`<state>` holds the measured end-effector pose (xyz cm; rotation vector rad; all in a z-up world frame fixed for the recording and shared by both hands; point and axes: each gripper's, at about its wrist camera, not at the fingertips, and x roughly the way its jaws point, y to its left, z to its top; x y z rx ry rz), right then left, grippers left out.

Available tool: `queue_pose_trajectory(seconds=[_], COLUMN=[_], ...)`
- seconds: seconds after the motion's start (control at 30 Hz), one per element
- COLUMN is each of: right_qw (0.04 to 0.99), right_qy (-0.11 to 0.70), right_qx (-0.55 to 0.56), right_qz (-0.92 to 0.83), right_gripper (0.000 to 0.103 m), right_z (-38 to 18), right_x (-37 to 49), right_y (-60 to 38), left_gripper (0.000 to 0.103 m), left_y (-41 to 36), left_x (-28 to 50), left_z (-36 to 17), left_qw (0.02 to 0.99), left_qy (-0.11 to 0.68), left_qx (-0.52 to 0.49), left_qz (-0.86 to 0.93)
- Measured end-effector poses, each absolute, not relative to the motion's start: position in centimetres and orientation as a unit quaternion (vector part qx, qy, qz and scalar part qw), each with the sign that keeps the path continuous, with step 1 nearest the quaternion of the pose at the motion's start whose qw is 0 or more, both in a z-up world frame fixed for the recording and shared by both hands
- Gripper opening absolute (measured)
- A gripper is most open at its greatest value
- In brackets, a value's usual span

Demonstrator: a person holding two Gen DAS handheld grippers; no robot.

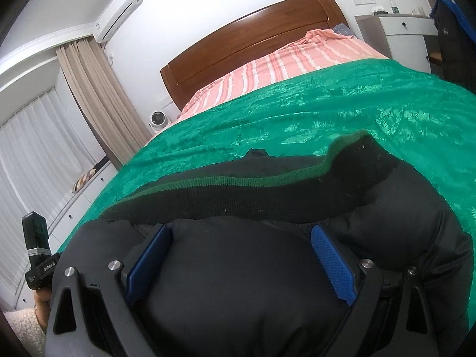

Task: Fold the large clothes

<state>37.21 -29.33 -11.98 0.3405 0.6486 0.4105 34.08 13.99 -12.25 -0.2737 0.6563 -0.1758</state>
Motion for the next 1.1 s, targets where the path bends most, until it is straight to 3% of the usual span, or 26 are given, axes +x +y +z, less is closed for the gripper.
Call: queue_pose_trajectory(seconds=[1.1], right_qw=[0.909], right_qy=[0.319], right_qx=[0.176], right_qz=[0.201], right_gripper=[0.094], right_z=[-12.82], right_x=[37.63], right_y=[-29.33], left_gripper=[0.103], left_y=[13.64], left_x=[34.28], left_z=[-12.5], left_qw=[0.931], left_qy=[0.329], left_qx=[-0.134], left_qz=[-0.082])
